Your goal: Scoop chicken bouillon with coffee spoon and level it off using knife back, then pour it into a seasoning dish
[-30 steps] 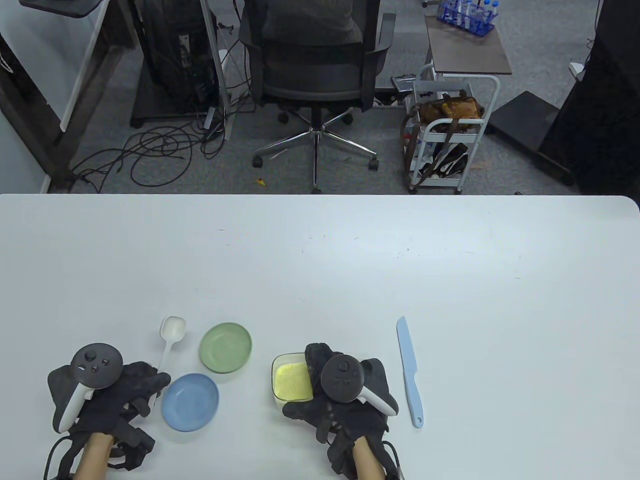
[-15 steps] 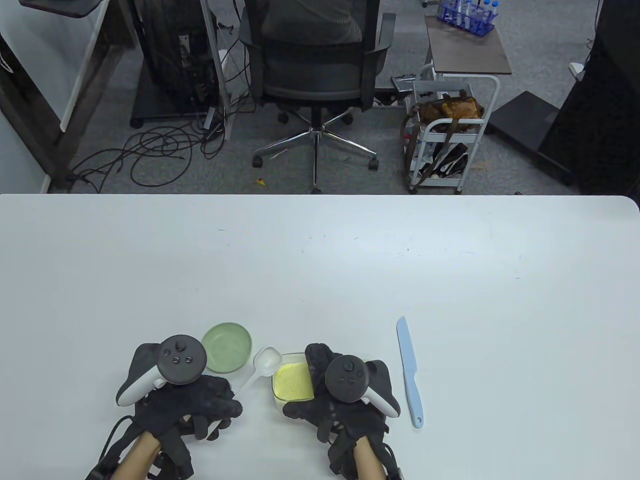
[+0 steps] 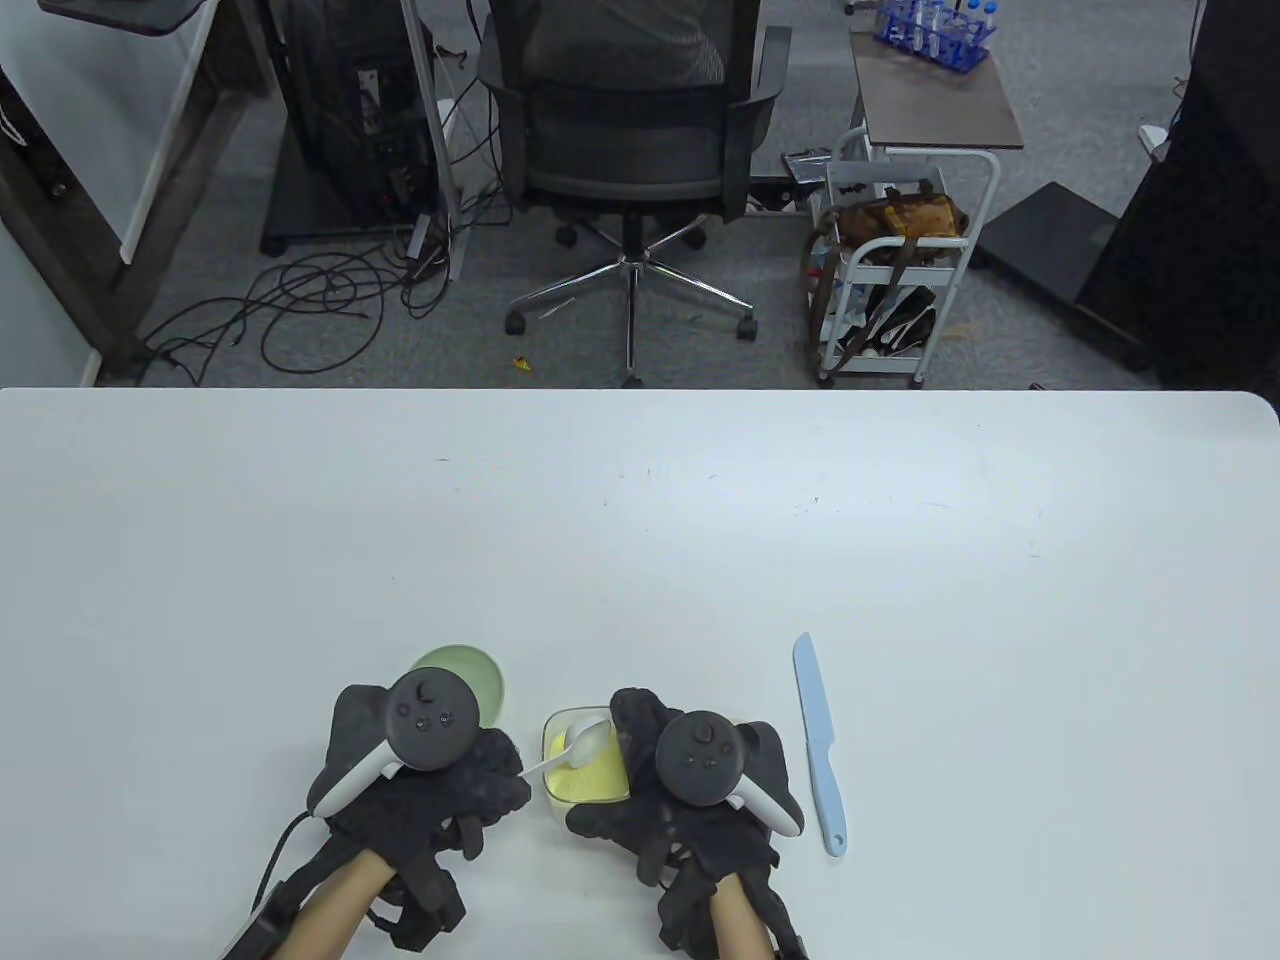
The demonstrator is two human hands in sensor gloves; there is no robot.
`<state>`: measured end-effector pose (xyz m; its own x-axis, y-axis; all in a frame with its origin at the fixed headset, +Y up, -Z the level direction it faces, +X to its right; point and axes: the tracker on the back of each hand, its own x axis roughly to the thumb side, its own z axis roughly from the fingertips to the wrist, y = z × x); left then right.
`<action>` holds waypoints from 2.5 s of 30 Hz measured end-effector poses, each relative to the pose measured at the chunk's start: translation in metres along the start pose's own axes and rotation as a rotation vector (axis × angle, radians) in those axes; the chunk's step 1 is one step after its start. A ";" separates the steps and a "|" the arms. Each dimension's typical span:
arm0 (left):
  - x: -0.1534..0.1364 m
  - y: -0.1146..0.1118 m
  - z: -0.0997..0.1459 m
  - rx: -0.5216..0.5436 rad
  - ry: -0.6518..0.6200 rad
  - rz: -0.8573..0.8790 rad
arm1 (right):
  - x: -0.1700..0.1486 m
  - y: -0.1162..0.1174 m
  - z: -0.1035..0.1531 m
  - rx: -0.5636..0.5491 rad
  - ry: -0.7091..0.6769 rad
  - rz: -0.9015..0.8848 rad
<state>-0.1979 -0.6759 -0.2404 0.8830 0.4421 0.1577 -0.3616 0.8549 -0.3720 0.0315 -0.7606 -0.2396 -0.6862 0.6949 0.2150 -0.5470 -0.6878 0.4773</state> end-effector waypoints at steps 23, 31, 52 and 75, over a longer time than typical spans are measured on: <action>-0.026 -0.015 -0.034 -0.340 0.015 0.302 | -0.001 0.000 0.001 -0.003 0.000 -0.005; -0.042 -0.029 -0.024 -0.317 -0.013 0.511 | -0.001 0.000 0.001 -0.006 0.002 -0.004; -0.058 -0.024 0.006 -0.143 -0.081 0.663 | -0.002 -0.024 0.026 -0.037 0.000 0.049; -0.060 -0.022 0.014 -0.140 -0.125 0.690 | -0.096 -0.067 0.081 -0.339 0.851 0.327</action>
<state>-0.2471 -0.7170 -0.2292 0.4223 0.9047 -0.0555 -0.7764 0.3295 -0.5372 0.1730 -0.7646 -0.2234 -0.8732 0.1665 -0.4580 -0.2855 -0.9364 0.2040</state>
